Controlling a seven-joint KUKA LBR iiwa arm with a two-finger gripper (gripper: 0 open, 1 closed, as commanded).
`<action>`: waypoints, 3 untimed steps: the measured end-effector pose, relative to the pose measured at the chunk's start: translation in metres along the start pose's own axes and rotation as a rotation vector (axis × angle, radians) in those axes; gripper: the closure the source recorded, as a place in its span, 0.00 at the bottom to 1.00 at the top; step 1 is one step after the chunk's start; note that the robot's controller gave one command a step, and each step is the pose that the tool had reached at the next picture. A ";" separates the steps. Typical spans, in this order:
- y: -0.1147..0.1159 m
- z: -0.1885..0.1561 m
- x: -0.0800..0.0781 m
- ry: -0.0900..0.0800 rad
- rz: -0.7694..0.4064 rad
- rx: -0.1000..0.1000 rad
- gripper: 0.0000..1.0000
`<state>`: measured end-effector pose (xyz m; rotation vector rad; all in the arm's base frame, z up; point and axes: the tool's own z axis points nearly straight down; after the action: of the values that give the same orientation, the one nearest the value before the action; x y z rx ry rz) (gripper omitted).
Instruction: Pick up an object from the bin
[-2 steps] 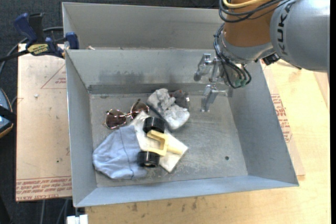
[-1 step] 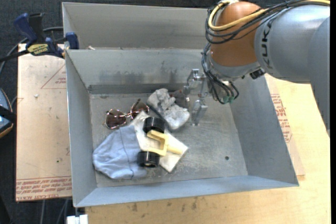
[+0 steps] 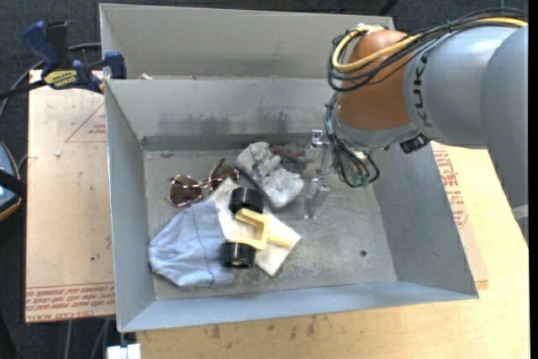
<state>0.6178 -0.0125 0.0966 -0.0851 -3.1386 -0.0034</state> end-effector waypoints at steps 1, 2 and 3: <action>0.011 0.016 -0.011 0.004 0.065 0.004 0.00; 0.026 0.019 0.016 -0.018 0.018 0.002 0.00; 0.051 0.021 0.034 -0.010 0.190 0.005 0.00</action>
Offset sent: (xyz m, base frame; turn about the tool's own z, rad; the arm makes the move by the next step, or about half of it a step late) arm -0.0456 0.0398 -0.0258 0.0646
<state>0.5869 0.0406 0.0755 -0.3829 -3.1258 0.0059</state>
